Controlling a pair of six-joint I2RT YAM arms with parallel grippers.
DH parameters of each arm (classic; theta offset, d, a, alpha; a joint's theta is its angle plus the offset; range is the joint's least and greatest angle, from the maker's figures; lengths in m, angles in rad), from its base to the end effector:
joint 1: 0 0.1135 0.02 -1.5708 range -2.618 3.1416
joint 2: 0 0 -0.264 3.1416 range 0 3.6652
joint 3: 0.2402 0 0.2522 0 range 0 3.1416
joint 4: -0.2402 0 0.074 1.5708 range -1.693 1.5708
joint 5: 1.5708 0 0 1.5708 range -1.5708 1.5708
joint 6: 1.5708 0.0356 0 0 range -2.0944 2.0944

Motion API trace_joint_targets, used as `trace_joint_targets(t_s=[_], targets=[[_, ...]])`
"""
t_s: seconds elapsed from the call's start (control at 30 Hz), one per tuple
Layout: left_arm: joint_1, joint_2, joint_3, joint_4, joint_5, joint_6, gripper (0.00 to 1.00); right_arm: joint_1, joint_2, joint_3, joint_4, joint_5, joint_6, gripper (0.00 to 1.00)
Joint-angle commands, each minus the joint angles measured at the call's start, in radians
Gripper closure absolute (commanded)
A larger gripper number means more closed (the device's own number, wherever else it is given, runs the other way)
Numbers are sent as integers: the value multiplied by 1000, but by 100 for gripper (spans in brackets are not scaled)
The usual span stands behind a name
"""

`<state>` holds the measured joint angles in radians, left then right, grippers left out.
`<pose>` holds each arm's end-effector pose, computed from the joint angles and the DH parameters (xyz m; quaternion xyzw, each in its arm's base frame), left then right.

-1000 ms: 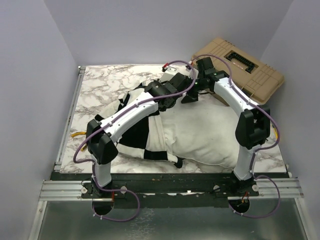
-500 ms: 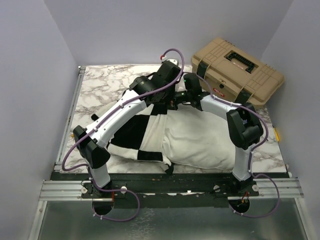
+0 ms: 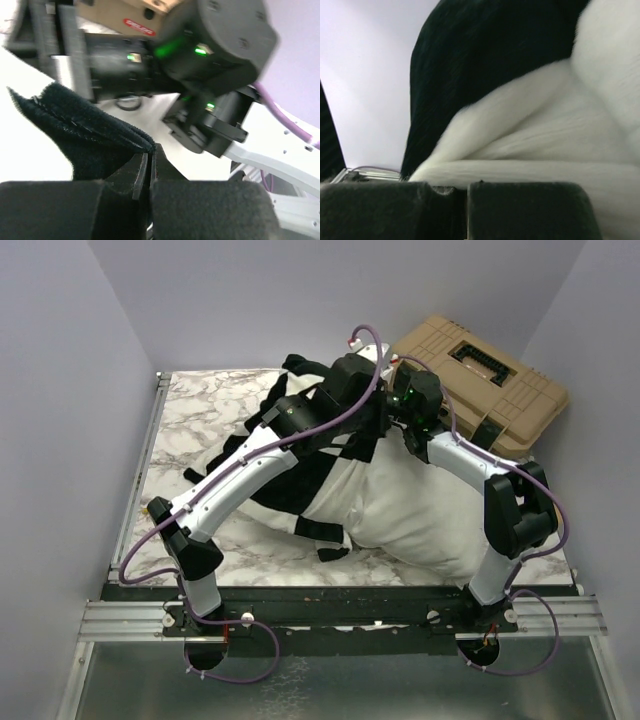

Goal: Put the pillow into the pillowcase
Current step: Stuff the pillow into the pillowcase.

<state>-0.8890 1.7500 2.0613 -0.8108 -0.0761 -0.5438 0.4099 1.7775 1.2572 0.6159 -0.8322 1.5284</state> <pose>0.2403 -0.2918 0.4530 0.1285 0.8499 -0.3103 0.4061 0.3693 0.1892 0.3115 0.0728 0.6801 0.7119 0.1591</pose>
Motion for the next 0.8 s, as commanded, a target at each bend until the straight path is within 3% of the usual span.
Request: trace_joint_targets(t_s=[0.0,0.17,0.43,0.53,0.63,0.7,0.77], targets=[[-170,43,104,125,222,37,100,16,5,16,125,132,89,100],[-246,60,85,125,285,97,100,4,17,46,115,189,68,100],[-245,-59,-288,209,102,102,100,-1,23,-44,17,230,-72,100],[-244,-84,-341,207,15,57,86,-7,35,-50,-91,159,-195,100],[-243,-130,-370,218,-75,36,98,-11,47,10,-311,105,-354,100],[-237,-158,-382,219,-112,46,100,-14,44,40,-372,71,-413,92],[-224,-184,-386,219,-145,49,96,-15,23,88,-524,86,-507,66]])
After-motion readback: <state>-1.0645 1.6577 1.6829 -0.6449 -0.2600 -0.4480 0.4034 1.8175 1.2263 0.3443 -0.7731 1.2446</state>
